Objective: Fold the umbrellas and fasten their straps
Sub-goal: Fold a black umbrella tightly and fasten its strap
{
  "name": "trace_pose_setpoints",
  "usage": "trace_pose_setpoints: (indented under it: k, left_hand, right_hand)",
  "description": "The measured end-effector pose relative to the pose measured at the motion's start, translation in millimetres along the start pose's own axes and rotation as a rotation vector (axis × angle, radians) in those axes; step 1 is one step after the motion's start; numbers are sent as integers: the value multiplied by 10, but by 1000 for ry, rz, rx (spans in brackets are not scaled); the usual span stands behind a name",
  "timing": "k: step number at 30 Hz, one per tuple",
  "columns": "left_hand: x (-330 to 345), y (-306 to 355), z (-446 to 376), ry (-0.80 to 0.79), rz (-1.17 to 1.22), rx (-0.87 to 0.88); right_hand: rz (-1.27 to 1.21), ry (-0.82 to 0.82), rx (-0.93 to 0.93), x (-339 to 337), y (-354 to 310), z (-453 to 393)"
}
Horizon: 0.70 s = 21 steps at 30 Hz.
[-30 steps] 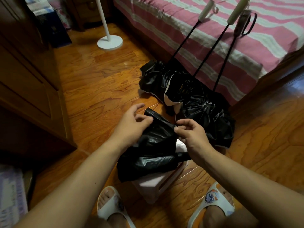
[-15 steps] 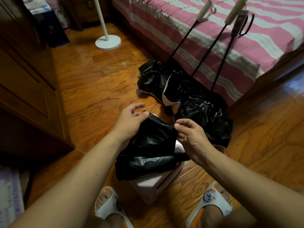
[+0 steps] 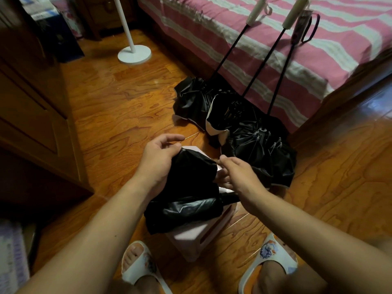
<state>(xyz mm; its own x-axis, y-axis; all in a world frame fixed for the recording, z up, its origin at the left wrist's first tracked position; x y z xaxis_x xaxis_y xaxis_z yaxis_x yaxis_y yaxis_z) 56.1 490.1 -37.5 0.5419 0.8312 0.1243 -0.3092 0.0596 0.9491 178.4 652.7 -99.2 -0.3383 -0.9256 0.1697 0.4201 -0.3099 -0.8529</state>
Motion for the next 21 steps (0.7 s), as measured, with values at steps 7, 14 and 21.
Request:
trace_pose_setpoints:
  k: [7, 14, 21]
  left_hand:
    - [25, 28, 29, -37, -33, 18]
    - [19, 59, 71, 1, -80, 44]
    - [50, 181, 125, -51, -219, 124]
  right_hand:
    - [-50, -28, -125, -4, -104, 9]
    - [-272, 54, -151, -61, -24, 48]
    - [-195, 34, -253, -91, -103, 21]
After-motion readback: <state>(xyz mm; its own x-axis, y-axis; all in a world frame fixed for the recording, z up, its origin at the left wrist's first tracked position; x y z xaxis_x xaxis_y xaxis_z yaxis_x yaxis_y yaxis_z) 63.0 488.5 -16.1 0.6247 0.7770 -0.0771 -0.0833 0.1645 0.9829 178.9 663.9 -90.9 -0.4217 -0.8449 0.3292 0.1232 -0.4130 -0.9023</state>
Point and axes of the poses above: each hand's wrist, its own z-axis away from the middle knuckle, its own x-axis out of the palm, y = z × x, the point moved 7 cm from there along -z, towards the middle knuckle, and after that the axes turned 12 degrees about -y, right-handed, at the moved point
